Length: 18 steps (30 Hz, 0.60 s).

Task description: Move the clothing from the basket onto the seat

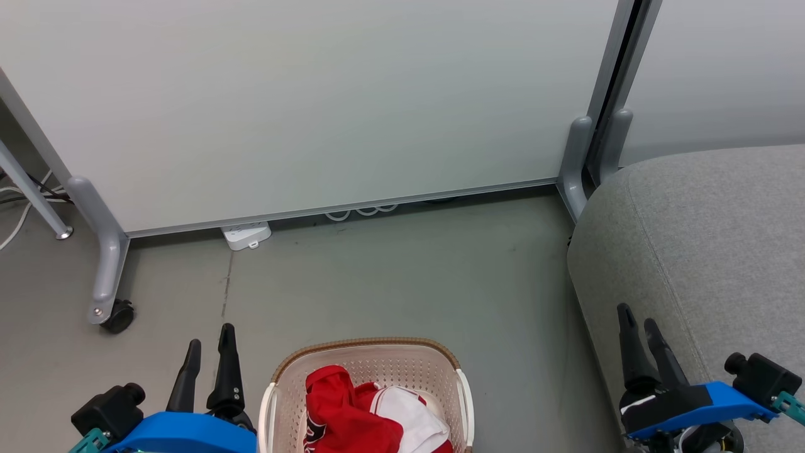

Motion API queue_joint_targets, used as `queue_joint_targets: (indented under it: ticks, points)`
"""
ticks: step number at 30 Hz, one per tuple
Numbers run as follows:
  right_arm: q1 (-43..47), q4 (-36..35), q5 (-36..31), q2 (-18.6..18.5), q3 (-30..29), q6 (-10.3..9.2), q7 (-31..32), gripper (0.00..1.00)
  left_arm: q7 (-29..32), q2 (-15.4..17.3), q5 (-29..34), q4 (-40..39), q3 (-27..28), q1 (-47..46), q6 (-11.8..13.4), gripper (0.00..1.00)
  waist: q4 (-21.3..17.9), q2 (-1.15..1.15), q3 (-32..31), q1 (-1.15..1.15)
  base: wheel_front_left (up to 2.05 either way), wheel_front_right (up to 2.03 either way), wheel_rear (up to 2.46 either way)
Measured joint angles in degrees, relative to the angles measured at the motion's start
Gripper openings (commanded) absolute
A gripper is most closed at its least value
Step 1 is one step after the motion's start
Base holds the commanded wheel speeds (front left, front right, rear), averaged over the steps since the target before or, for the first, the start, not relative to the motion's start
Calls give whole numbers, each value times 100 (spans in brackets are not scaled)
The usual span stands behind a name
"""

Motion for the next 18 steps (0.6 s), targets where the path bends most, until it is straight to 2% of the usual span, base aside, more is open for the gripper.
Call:
queue_joint_targets:
  ticks: [18]
  points:
    - [-15, -51, -1117, -2, 86, 0, -160, 100, -288, 8, 1078, -16, -145, -60, 55, 100, 5, 0, 36, 0, 0, 0, 0]
